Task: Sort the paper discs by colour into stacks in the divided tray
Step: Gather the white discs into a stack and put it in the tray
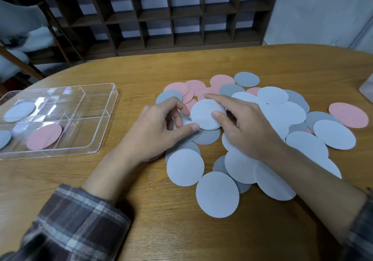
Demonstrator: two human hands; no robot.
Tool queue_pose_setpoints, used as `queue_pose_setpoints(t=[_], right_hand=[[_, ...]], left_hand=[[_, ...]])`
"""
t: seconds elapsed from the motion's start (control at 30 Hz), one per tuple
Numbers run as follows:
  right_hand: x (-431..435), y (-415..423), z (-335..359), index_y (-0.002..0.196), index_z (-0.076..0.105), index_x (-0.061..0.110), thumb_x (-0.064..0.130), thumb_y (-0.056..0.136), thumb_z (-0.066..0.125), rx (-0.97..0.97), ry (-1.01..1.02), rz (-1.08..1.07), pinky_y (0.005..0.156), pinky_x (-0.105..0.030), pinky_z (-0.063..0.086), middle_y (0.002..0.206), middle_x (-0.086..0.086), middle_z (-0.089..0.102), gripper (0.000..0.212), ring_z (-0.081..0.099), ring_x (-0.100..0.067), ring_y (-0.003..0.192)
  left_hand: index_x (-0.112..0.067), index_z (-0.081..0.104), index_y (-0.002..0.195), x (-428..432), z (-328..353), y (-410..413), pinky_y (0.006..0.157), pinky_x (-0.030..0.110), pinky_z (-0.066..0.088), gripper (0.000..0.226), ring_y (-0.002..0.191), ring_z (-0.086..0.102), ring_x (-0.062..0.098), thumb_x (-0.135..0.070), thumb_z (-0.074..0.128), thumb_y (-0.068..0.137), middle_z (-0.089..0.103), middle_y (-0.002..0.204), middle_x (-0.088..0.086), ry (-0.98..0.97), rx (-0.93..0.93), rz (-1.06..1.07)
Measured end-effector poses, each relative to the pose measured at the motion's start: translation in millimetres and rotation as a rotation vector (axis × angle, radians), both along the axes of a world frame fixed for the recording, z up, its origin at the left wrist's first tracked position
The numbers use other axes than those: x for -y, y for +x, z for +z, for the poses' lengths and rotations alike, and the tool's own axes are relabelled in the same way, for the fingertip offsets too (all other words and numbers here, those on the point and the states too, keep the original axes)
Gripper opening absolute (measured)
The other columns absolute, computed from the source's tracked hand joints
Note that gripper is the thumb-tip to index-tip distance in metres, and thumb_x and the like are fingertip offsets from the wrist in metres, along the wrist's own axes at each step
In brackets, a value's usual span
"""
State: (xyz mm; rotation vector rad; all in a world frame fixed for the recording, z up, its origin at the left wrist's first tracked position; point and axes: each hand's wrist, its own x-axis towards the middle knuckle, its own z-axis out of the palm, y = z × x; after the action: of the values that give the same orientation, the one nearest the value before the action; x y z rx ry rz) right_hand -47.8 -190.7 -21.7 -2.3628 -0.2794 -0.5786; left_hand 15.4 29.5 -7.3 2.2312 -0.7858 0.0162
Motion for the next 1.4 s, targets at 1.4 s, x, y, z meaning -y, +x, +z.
queue_pose_setpoints(t=[1.4], right_hand=[[-5.2, -1.5, 3.8, 0.131, 0.068, 0.022, 0.008, 0.109, 0.041, -0.09, 0.196, 0.055, 0.066, -0.024, 0.048, 0.065, 0.016, 0.061, 0.037, 0.058, -0.014, 0.067]], left_hand=[[-0.011, 0.067, 0.094, 10.2, -12.7, 3.4, 0.069, 0.038, 0.045, 0.017, 0.072, 0.053, 0.019, -0.006, 0.082, 0.086, 0.061, 0.079, 0.007, -0.6, -0.301, -0.044]])
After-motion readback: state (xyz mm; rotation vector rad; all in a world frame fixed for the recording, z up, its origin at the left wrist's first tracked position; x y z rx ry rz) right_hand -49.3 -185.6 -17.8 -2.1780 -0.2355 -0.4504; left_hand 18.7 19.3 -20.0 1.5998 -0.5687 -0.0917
